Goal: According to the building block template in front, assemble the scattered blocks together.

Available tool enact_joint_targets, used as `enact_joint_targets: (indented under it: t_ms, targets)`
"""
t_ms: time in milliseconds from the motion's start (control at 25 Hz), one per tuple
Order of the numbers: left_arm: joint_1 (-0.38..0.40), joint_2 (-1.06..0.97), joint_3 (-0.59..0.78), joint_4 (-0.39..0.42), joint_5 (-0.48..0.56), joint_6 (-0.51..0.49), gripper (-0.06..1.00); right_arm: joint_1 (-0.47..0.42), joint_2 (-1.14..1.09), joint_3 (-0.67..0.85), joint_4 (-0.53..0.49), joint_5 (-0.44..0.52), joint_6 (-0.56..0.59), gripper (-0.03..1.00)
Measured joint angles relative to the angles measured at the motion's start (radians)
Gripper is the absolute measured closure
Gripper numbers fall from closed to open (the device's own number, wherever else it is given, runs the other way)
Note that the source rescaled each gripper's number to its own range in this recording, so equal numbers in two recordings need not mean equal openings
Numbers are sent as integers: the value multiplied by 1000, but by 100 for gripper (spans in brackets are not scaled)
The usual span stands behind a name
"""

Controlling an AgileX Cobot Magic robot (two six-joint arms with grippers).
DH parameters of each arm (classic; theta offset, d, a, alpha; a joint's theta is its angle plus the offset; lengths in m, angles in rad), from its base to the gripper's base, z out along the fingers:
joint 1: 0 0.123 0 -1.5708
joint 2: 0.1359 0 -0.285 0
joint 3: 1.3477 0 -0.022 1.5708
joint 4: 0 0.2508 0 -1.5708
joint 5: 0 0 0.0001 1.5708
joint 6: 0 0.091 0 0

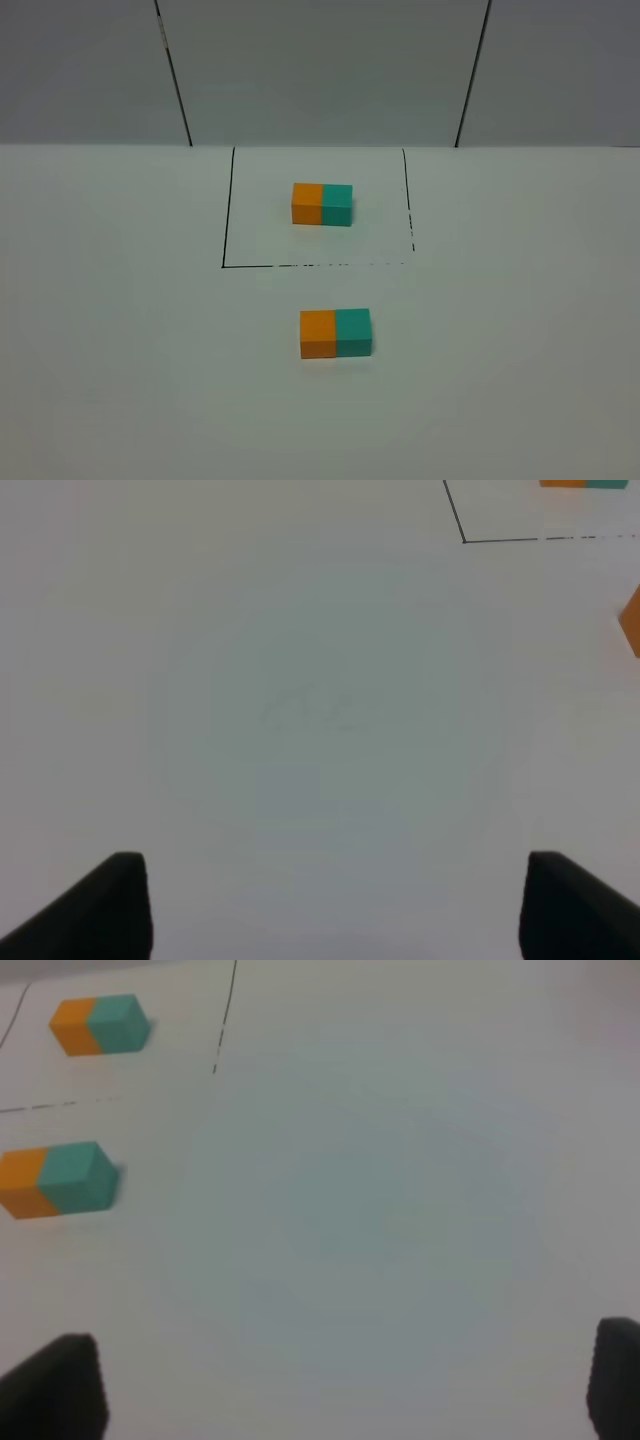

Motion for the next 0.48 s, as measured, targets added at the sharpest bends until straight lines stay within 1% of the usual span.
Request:
enact_joint_targets:
  t_ms: [120,480]
  targets:
    - [0,0,0,0,0,0,36,22,0,0,-1,0,2,6]
    - [0,0,0,0,0,0,36,29,0,0,-6,0,11,10]
